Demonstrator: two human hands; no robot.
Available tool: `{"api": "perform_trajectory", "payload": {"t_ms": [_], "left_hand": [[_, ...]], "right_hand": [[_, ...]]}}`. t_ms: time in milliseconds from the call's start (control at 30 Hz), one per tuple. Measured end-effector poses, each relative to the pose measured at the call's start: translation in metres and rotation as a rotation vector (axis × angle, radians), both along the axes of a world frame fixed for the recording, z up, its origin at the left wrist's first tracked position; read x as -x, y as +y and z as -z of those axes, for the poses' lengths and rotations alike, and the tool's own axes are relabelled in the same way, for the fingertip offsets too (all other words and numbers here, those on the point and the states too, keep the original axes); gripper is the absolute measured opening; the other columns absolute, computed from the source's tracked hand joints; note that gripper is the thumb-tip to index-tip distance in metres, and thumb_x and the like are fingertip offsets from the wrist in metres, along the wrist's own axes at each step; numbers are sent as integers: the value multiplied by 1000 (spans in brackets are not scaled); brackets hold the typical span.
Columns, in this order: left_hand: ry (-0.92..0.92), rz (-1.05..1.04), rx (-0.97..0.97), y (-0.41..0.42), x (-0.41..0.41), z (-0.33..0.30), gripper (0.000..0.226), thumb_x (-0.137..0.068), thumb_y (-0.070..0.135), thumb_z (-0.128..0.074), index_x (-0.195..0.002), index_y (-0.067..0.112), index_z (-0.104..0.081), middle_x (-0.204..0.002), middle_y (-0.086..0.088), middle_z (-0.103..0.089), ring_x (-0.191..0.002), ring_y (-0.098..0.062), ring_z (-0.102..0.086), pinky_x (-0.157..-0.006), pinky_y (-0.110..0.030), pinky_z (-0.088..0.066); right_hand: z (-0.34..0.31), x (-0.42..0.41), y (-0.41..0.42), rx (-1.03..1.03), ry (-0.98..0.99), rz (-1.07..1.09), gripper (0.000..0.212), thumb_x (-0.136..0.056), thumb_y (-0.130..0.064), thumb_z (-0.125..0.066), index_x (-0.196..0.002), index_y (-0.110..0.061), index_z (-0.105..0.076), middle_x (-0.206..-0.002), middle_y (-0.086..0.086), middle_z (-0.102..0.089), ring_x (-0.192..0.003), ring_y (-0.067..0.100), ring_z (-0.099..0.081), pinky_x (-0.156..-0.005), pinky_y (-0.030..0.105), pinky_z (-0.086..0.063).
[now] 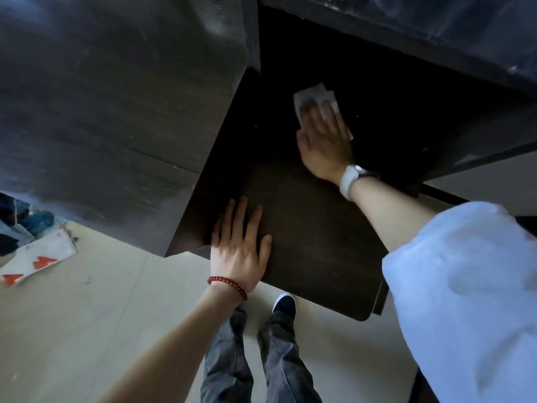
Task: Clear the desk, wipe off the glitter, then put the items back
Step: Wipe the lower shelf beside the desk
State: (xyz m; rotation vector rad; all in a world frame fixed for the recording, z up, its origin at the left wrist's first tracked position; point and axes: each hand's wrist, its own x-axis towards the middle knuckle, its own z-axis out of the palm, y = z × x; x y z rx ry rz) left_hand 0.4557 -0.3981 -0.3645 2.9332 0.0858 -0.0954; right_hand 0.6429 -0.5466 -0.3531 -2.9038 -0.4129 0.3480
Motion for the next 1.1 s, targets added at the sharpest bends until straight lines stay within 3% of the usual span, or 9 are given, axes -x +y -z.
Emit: {"api": "perform_trajectory", "payload": {"t_ms": [133,233,367,433,600,667,867,967,1100], "left_hand": [[-14,6,-30,-2,0,0,51,-85,40,-38,-129,15,-43,-139,-16,-45,-133,-26,-23,-106,-40,-18],[-10,7,-32,-2,0,0,50,-85,40,-38,-128,16,-45,-139,-15,-45,-133,-25,-24,-106,-40,-20],[6,-5,-30,-2,0,-1,51,-85,41,-36,-129,16,-44,-139,-15,-46,-132,-25,-24,-105,-39,-20],[8,-10,-32,-2,0,-1,51,-85,41,-37,-128,15,-44,-138,-15,-46,-132,-26,-24,-105,-39,-19],[1,-11,-31,-3,-1,-3,52,-84,40,-36,-128,14,-44,-138,-16,-45,-132,-26,-24,-105,-41,-19],[-5,-8,-38,-4,-1,-3,52,-84,40,-36,-128,14,-45,-138,-17,-46,-132,-26,-24,-105,-41,-19],[5,-5,-37,-3,-1,-3,52,-84,40,-37,-128,14,-45,-137,-16,-47,-132,-26,-25,-105,-40,-20],[20,-21,-21,-2,-1,-2,52,-84,41,-36,-129,15,-43,-139,-16,-45,-133,-26,-23,-105,-40,-19],[25,-14,-30,-2,-1,-3,52,-84,40,-37,-129,15,-44,-138,-15,-46,-133,-26,-24,-106,-41,-20]], "right_hand": [[-5,-43,29,-40,127,166,58,-96,-27,-27,-145,-13,0,-156,4,5,-142,25,11,-115,38,9],[-3,-12,48,-66,61,-15,62,-91,-26,-33,-145,-9,-7,-156,8,0,-143,23,5,-114,36,5],[-7,40,8,-91,59,-321,65,-83,-33,-15,-145,-13,-12,-156,4,-8,-143,19,0,-114,33,5],[-6,40,-26,-90,39,-168,63,-86,-34,-7,-145,-10,-10,-155,7,-7,-143,20,-1,-115,33,4],[-7,11,-55,-62,114,552,55,-96,-22,-21,-144,-6,1,-155,12,7,-142,25,10,-116,38,7],[-3,-2,-35,-37,91,535,58,-93,-24,-19,-144,-5,1,-155,14,5,-142,28,9,-116,41,7],[-8,43,12,-167,60,-106,57,-90,-23,-27,-144,-8,-15,-154,9,-13,-143,21,-4,-113,30,5],[-7,43,-34,-126,7,18,61,-86,-27,-21,-143,-6,-16,-154,11,-14,-143,23,-6,-114,30,3],[-11,-4,-55,-53,120,356,56,-94,-21,-25,-145,-8,-5,-156,11,1,-143,23,6,-115,34,7]]}}
